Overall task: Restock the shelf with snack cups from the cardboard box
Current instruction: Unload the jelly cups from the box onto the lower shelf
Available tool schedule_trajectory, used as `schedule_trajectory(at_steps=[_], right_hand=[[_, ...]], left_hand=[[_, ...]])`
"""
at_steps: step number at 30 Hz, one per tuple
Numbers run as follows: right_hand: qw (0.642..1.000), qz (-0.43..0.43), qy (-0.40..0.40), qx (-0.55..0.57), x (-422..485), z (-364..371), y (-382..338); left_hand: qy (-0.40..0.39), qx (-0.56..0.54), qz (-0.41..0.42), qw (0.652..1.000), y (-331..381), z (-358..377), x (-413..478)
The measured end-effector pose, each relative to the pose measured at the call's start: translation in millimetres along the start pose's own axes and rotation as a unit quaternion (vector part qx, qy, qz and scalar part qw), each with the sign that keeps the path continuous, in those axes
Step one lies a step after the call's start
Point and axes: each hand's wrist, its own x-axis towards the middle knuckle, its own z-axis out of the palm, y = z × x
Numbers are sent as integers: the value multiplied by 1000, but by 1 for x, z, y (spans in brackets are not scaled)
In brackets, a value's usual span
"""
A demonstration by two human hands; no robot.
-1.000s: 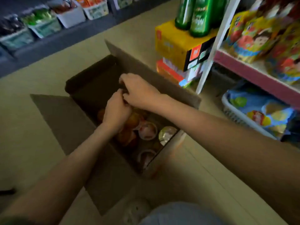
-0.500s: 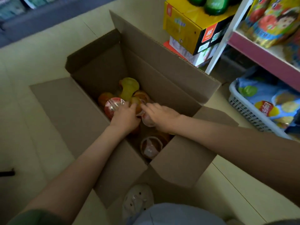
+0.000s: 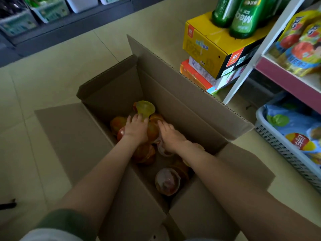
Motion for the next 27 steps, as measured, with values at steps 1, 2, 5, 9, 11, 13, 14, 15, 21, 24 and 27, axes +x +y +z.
schedule_trajectory(at_steps=[1, 2, 5, 9, 11, 13, 14, 15, 21, 24, 27], right_hand=[[1000, 12, 1, 10, 4, 0, 2], [999, 22, 2, 22, 8, 0, 4], [999, 36, 11, 32, 21, 0, 7], [999, 8, 14, -31, 40, -2, 10], [999, 0, 13, -50, 47, -1, 12], [998, 0, 14, -54, 53, 2, 14], [998, 0, 11, -57, 54, 2, 15], [998, 0, 6, -62, 55, 3, 15], [999, -8, -11, -52, 58, 0, 17], [999, 21, 0, 48, 57, -4, 12], [971, 94, 38, 216, 58, -12, 5]], left_hand=[[-8, -5, -1, 1000, 2, 0, 7], [-13, -13, -6, 1000, 4, -1, 14], [-26, -49, -30, 998, 9, -1, 35], [-41, -80, -58, 994, 16, 11, 55], [-22, -76, -67, 995, 19, 15, 62], [1, -79, -81, 994, 21, 13, 67], [11, -88, -89, 992, 21, 11, 69], [19, -97, -99, 990, 22, 11, 71], [14, -114, -168, 979, 23, 9, 81], [25, -93, -169, 981, 24, 1, 74], [30, -92, -163, 982, 23, -9, 63]])
